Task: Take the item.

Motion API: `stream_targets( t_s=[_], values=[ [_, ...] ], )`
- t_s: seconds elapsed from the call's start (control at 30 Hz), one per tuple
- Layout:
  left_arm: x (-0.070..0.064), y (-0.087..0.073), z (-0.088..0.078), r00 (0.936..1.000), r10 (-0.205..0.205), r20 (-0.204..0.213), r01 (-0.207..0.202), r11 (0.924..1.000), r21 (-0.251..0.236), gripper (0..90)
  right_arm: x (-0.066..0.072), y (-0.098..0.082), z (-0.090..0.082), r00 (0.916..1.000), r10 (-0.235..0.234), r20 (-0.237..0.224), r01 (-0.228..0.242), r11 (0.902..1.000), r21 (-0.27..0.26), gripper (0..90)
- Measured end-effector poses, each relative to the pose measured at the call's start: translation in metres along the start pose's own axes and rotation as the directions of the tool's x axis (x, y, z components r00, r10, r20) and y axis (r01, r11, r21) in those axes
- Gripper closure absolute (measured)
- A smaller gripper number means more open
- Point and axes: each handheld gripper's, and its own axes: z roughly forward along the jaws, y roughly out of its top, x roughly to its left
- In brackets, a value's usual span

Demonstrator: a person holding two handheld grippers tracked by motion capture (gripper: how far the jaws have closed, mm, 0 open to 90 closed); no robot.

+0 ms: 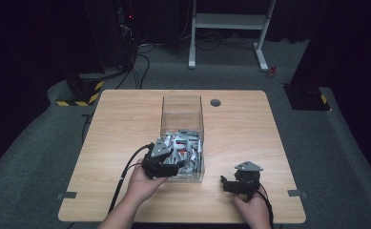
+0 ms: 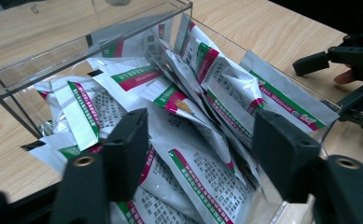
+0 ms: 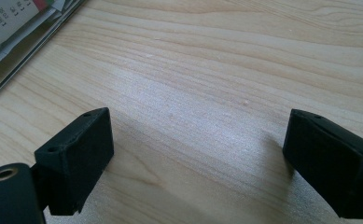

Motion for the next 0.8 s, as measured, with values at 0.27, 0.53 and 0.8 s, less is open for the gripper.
stream_targets(
  t_s=[0.27,0.53,0.8],
  values=[
    [-0.0015,0.0062,0.0024,0.9990,0.019,-0.041,-0.019,0.9998,0.008,51.0,0.0000,-0.0001,-0.0001,1.0000,-0.004,-0.002,0.004,1.0000,0.000,8.4],
    [-0.0027,0.0068,0.0077,0.9985,0.001,-0.054,0.001,0.9996,0.029,55.7,-0.0001,-0.0001,-0.0001,1.0000,-0.008,-0.003,0.008,1.0000,0.000,8.4],
    [-0.0026,0.0039,0.0071,0.9986,-0.009,-0.051,0.011,0.9992,0.038,59.0,0.0002,-0.0003,-0.0003,1.0000,-0.005,-0.005,0.005,1.0000,0.001,8.4]
  ],
)
